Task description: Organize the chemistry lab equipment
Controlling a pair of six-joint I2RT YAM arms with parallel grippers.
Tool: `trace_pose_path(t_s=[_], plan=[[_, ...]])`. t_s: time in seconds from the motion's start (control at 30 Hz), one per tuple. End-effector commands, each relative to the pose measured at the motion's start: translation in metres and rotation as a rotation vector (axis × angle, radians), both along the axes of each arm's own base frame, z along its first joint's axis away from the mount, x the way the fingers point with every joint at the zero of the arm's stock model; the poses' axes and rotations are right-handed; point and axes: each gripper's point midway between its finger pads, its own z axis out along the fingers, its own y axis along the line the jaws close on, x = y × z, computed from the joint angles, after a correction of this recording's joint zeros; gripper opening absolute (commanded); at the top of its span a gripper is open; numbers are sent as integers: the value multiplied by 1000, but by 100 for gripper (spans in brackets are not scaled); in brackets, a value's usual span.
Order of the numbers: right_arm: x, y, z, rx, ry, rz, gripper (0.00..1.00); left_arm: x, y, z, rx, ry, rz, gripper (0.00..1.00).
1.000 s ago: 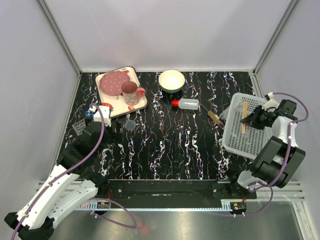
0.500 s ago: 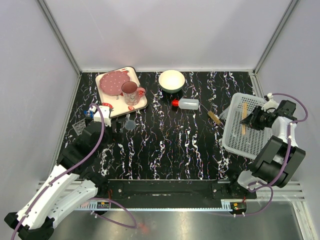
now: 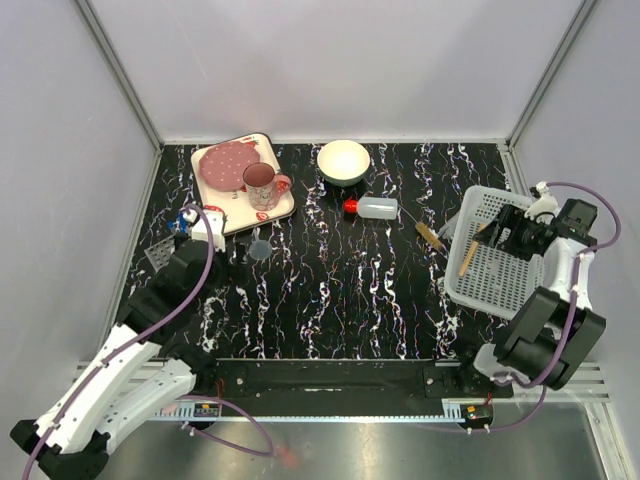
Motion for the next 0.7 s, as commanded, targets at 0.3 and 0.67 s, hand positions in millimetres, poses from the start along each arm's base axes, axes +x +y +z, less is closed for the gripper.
trace_pose_path(t_s=[0.3, 0.67], plan=[[-25, 80, 100, 141, -496, 371, 100, 28, -59, -33, -248, 164, 3, 99], [-35, 88, 95, 112, -530, 395, 100, 97, -41, -85, -52, 346, 269, 99]])
